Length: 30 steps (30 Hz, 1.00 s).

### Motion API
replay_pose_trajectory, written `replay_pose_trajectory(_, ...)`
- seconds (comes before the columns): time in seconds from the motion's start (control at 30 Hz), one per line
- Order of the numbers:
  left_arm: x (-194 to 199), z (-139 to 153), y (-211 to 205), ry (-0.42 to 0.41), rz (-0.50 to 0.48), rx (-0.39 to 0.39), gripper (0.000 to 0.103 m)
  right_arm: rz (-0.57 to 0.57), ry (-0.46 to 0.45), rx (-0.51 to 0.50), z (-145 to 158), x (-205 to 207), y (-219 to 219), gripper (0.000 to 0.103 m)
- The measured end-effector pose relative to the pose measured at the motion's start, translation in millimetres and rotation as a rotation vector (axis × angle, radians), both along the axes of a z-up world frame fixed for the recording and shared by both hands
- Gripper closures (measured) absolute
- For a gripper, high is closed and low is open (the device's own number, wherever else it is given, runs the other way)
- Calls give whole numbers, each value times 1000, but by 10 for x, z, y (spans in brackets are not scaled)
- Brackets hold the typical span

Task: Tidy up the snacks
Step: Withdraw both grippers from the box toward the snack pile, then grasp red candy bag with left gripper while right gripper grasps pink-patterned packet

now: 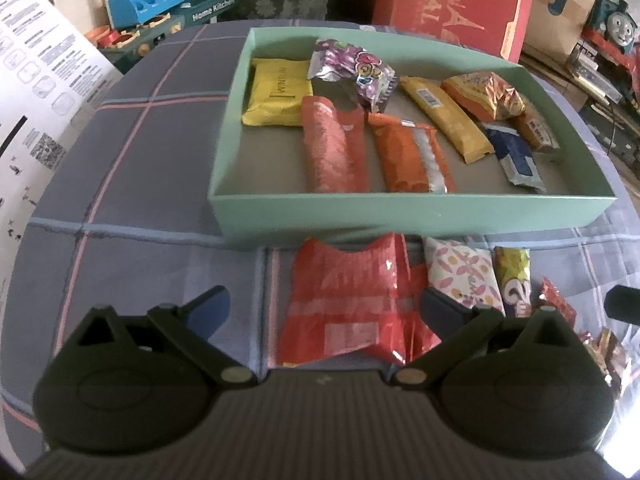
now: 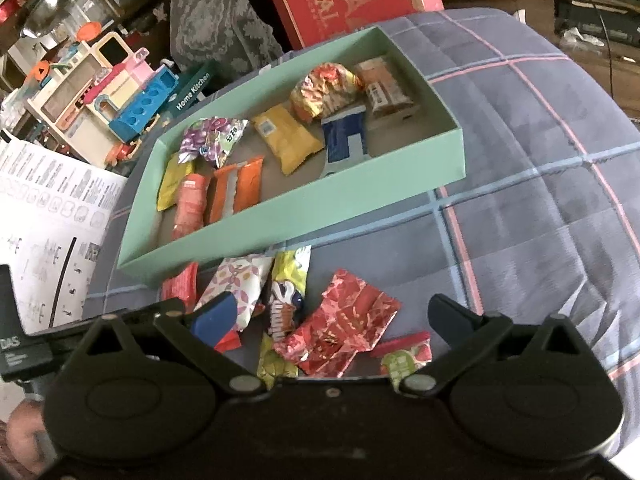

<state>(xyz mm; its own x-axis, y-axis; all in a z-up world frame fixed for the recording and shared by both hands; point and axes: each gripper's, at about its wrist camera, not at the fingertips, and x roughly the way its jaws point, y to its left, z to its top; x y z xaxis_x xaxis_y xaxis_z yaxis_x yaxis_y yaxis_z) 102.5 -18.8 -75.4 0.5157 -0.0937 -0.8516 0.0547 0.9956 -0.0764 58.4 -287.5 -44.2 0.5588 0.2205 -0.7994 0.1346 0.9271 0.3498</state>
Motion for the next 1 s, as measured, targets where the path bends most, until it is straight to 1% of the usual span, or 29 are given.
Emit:
replay_pose_trajectory(0.2,19,-145,-28,7,-20,22,0,18,15,17,-12,82,75,0)
replay_pose_trajectory(0.33,-24,-184,131,11,-6,0,0,40,17,22,-30,165,188,0)
replay_pose_trajectory(0.43,-81,-259,274,30,4,29,0,70,10,20,-38,241,326,0)
replay_pose_trajectory(0.5,-142,-261,351,13,5,47,0,98,-3,13,-40,283,428,0)
replay_pose_trajectory(0.57,-171,-255,433,12,9,35,0,125,-27,-3,-33,306,539,1)
replay_pose_trajectory(0.6,-180,-250,473,11,13,25,0,141,-39,-15,-26,317,603,4)
replay_pose_trajectory(0.63,-182,-247,503,11,18,17,0,159,-48,-24,-20,327,659,10)
replay_pose_trajectory(0.67,-186,-246,534,10,21,10,0,176,-54,-33,-16,341,723,13)
replay_pose_trajectory(0.73,-181,-247,581,8,23,3,0,206,-55,-48,-20,373,841,31)
replay_pose_trajectory(0.77,-176,-246,601,7,24,1,0,221,-48,-55,-34,402,897,37)
replay_pose_trajectory(0.87,-157,-243,641,3,23,-13,0,237,-24,-65,-96,482,1001,45)
replay_pose_trajectory(0.93,-143,-244,663,2,19,-21,0,237,-2,-67,-155,536,1038,48)
replay_pose_trajectory(1.0,-127,-241,675,-1,15,-26,0,223,25,-85,-231,599,1045,49)
